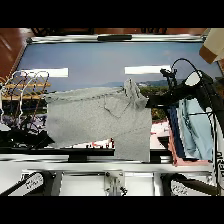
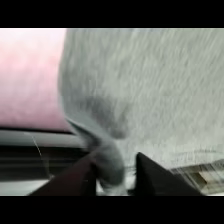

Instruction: Fold the shirts.

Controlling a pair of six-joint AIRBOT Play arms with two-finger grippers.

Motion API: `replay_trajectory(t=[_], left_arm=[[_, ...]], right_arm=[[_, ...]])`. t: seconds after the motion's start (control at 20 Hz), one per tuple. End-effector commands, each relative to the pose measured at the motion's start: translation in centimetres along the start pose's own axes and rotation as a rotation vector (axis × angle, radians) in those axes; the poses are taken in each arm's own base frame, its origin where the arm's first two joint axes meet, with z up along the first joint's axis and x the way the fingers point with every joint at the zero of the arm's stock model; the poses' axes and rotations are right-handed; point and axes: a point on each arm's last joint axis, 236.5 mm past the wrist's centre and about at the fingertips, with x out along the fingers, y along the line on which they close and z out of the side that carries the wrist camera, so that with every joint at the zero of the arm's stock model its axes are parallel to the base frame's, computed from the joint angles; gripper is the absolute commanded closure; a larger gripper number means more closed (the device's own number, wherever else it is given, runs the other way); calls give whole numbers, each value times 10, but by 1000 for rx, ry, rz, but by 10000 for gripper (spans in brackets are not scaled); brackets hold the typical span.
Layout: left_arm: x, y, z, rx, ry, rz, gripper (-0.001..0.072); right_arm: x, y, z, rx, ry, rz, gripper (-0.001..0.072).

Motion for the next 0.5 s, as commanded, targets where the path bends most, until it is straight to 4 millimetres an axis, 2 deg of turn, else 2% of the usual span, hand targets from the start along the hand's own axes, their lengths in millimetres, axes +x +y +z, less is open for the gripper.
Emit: replay_trajectory(t=[0.0, 0.05, 0.15, 0.25, 0.45], left_arm=[[2, 0, 12, -48, -52, 11, 619], [2, -1, 11, -47, -47, 9, 673], [2, -1, 9, -46, -40, 6, 674], [2, -2, 9, -46, -38, 6, 673], [1, -1, 12, -34, -51, 10, 673]], right_arm=[[0, 0, 0, 1, 0, 0, 143], [0, -1, -1, 0, 5, -5, 144], [3, -10, -9, -5, 32, -36, 144], [15, -26, -29, 6, 93, -74, 144], [48, -40, -79, 97, 213, -74, 144]])
